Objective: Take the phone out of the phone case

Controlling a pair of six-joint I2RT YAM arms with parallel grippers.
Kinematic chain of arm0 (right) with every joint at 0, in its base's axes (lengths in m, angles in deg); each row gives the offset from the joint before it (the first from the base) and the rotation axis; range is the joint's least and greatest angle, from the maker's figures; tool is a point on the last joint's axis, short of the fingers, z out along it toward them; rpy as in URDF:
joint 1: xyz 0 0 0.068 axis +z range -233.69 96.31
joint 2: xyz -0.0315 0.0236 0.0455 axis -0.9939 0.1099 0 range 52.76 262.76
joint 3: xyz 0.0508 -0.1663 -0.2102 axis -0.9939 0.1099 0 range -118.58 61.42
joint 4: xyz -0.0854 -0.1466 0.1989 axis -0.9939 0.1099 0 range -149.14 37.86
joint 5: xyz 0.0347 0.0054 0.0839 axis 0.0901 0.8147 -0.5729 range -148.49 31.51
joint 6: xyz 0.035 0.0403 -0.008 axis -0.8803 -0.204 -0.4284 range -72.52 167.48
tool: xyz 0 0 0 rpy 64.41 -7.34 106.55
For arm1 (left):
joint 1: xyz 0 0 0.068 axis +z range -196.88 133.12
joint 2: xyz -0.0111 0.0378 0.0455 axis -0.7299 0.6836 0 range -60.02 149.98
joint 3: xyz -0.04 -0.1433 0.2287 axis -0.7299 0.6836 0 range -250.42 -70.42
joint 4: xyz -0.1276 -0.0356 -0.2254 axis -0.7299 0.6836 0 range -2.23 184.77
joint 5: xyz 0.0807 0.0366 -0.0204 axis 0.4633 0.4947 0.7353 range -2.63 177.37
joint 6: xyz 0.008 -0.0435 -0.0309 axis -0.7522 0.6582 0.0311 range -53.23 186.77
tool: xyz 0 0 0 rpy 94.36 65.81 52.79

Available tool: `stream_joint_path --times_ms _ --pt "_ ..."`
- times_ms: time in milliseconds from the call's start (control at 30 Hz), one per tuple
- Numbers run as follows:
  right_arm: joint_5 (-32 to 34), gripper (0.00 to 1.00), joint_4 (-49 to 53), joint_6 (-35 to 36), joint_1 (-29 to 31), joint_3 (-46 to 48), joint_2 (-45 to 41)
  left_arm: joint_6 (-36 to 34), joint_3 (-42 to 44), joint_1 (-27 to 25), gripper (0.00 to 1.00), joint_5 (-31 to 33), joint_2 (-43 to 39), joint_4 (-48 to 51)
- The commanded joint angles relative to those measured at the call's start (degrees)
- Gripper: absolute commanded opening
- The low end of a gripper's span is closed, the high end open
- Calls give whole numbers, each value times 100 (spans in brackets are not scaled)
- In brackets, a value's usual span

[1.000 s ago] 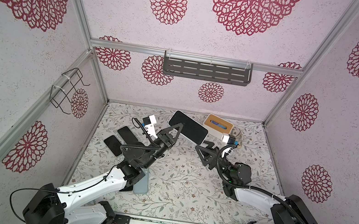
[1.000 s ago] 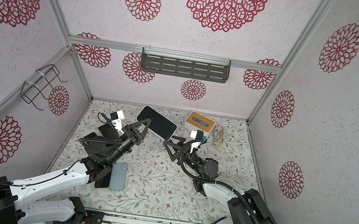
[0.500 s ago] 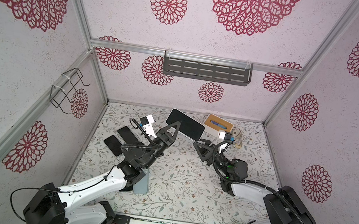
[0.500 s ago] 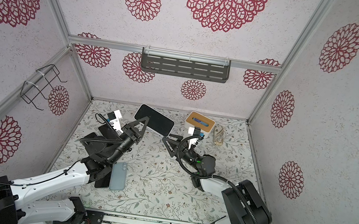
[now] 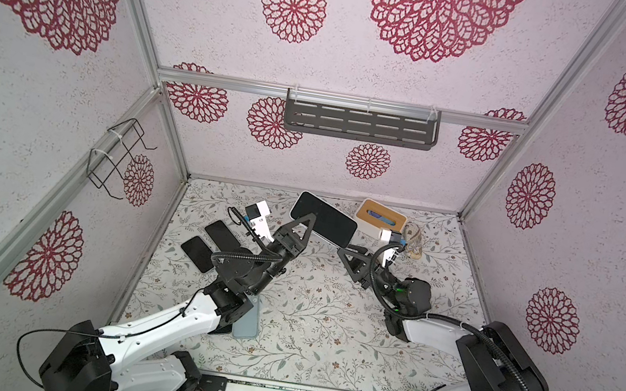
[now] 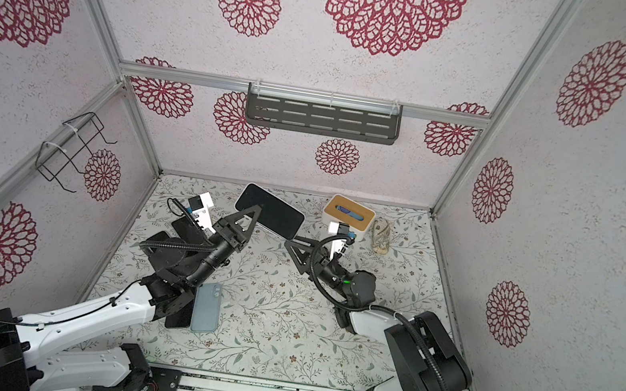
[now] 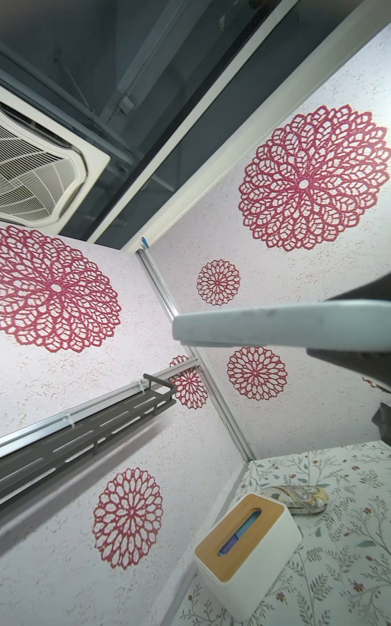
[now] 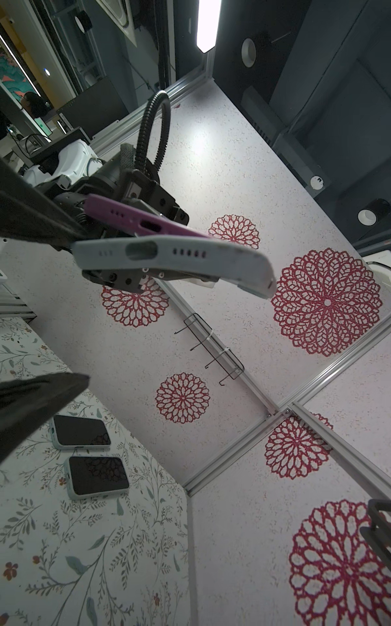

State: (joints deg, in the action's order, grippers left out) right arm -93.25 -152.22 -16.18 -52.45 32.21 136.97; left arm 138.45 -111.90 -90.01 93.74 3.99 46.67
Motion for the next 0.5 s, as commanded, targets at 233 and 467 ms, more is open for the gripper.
stream_joint_path --times_ms 233,467 --pt "343 72 6508 3262 -560 -56 -3296 -1106 -2005 2439 0 -5738 -500 3423" --pt "-416 71 7674 4334 -515 -243 -3923 -4561 -3279 2484 0 -6835 119 6851"
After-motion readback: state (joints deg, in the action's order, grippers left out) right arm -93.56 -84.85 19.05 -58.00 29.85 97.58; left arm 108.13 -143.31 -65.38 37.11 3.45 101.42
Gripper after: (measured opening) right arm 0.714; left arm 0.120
